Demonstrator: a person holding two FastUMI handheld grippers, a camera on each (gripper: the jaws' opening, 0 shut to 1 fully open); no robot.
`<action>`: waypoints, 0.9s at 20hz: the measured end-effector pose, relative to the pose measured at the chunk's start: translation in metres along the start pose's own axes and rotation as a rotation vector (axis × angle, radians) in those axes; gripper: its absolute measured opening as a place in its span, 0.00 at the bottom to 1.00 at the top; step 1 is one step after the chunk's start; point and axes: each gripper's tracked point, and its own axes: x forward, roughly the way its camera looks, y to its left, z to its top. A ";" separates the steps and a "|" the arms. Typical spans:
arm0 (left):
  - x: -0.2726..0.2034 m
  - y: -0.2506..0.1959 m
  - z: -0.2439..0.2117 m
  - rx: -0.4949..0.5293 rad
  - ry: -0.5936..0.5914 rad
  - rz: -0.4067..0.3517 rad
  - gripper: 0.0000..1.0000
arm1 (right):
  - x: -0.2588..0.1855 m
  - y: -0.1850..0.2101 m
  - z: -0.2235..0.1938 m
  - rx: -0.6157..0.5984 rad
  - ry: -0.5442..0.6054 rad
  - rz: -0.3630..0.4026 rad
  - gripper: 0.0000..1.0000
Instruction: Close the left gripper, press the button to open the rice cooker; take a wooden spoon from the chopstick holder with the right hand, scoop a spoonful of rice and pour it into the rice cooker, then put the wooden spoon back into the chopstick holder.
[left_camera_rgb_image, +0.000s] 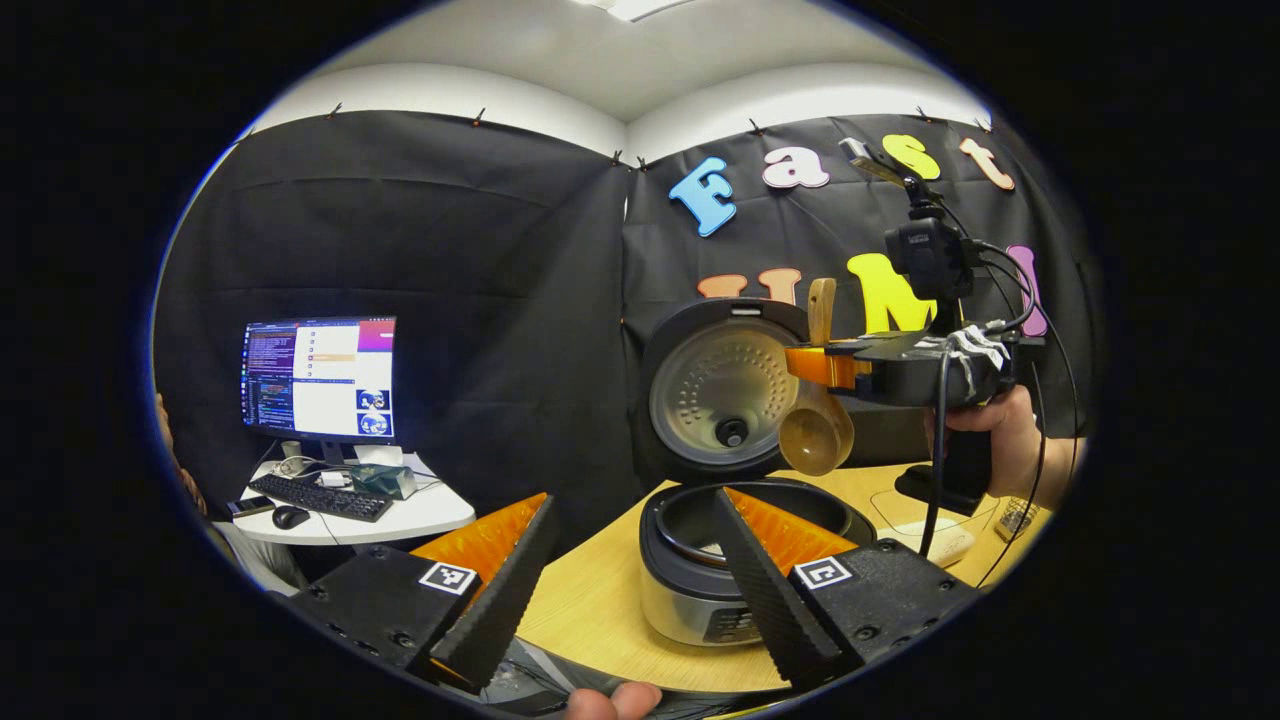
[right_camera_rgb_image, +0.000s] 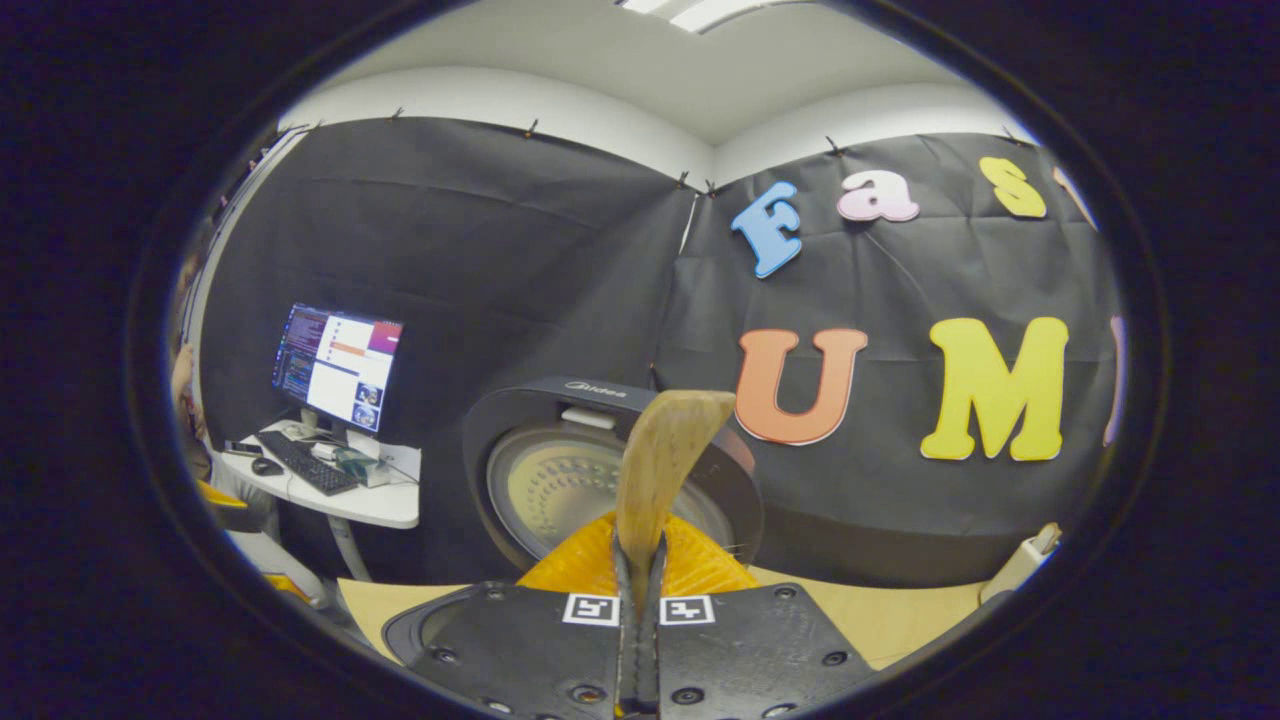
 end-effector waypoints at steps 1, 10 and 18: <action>-0.001 -0.005 0.001 -0.001 0.004 -0.010 0.99 | -0.004 -0.005 0.000 0.020 0.000 0.000 0.00; -0.006 -0.082 0.011 0.009 -0.027 -0.152 0.99 | -0.093 -0.103 0.008 0.242 0.000 -0.110 0.00; -0.014 -0.125 0.014 -0.012 -0.038 -0.247 0.99 | -0.213 -0.270 -0.028 0.269 0.026 -0.443 0.00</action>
